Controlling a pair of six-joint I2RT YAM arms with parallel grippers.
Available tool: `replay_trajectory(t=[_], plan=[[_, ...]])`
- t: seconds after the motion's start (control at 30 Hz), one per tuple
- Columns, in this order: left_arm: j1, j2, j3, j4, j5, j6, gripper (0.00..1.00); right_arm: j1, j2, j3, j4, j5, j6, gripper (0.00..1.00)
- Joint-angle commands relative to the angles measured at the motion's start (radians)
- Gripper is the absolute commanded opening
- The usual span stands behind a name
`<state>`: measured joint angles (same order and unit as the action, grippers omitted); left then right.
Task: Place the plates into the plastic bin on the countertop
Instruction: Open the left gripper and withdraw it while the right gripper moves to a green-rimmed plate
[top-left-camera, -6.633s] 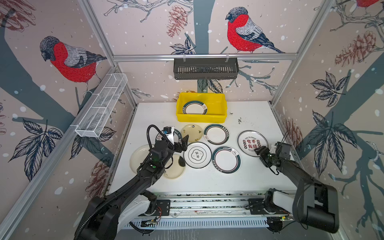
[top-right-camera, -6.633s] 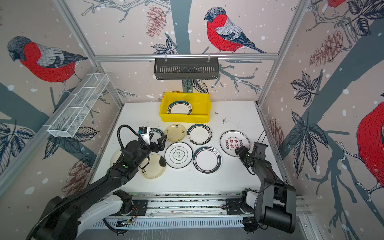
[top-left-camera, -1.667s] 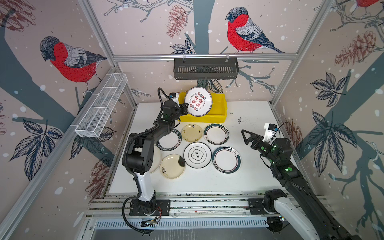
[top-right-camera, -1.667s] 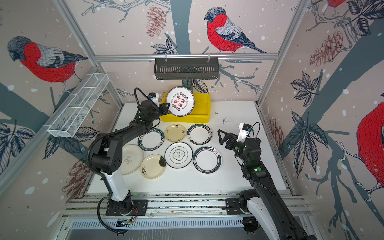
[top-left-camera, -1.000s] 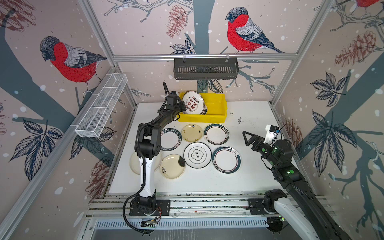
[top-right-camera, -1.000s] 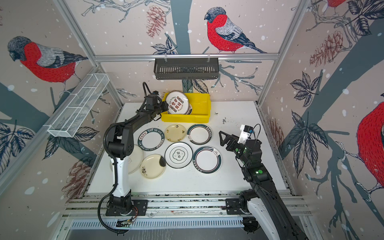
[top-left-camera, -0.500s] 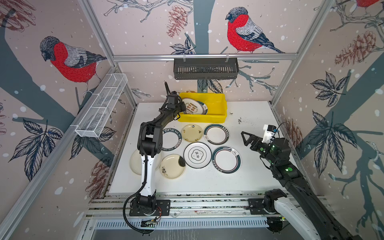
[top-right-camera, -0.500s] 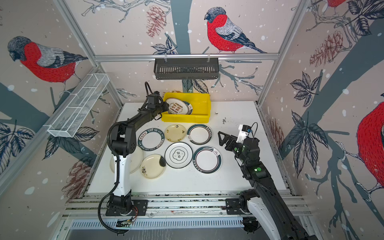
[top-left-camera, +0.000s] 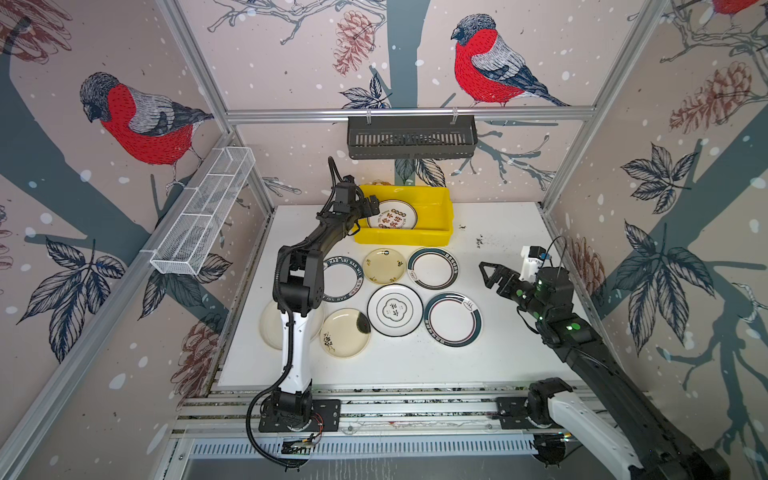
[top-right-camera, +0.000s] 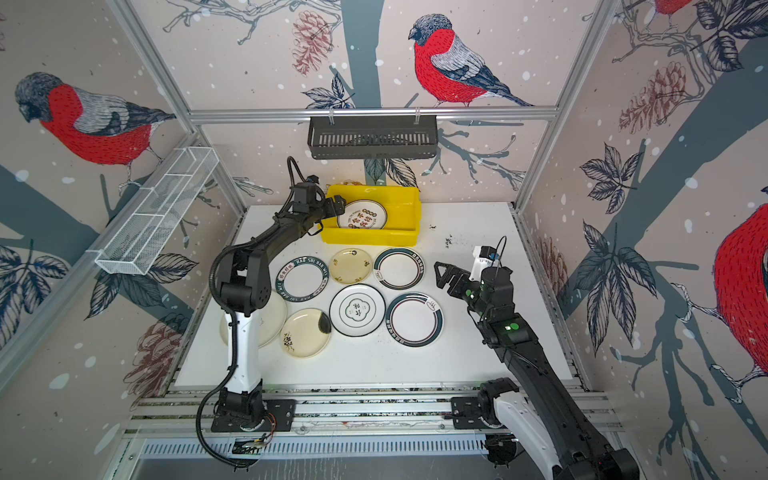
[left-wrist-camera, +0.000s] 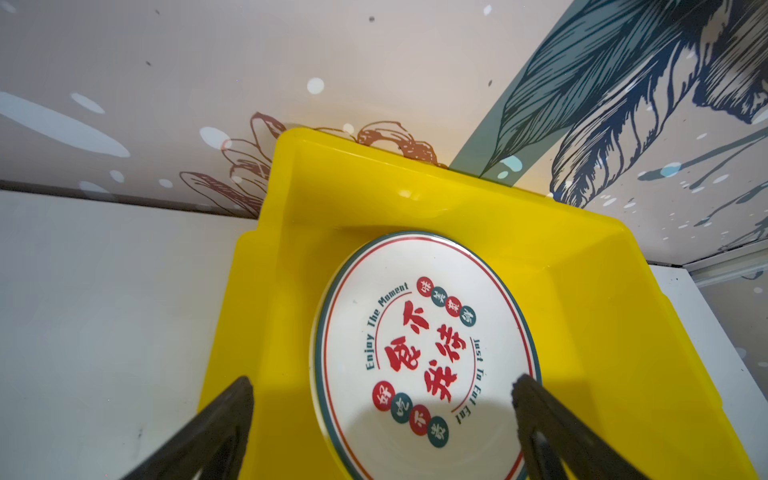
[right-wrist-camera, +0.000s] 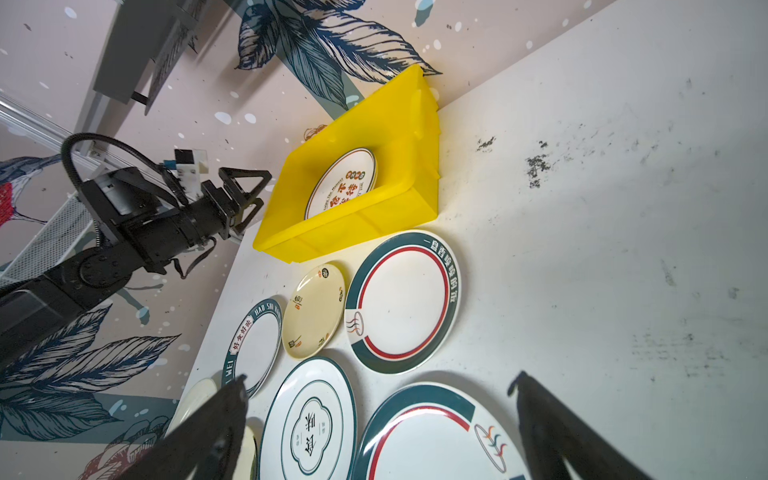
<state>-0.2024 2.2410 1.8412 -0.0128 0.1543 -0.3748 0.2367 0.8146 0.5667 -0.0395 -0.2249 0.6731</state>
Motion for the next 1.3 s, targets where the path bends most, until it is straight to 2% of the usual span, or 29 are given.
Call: replay_trajectory(t=[0.0,0.33,0.53,0.8,1.27], plan=[[-0.002,-0.051,-0.041,0.000,0.004,0.013,0.97,0.004,0.025,0.020,-0.063,0.019,-0.029,1.00],[-0.036,-0.331,-0.383,0.126,0.009,-0.010,0.97,0.004,0.195,0.040,-0.200,-0.011,-0.085,1.00],[-0.073,-0.550,-0.649,0.238,-0.016,-0.028,0.97,0.002,0.255,-0.018,-0.124,-0.055,-0.092,1.00],[-0.126,-0.813,-0.890,0.265,-0.045,-0.034,0.97,0.001,0.240,-0.089,-0.094,0.005,-0.078,1.00],[-0.151,-1.216,-1.327,0.347,-0.030,-0.100,0.97,0.014,0.203,-0.206,-0.035,-0.012,-0.011,1.00]])
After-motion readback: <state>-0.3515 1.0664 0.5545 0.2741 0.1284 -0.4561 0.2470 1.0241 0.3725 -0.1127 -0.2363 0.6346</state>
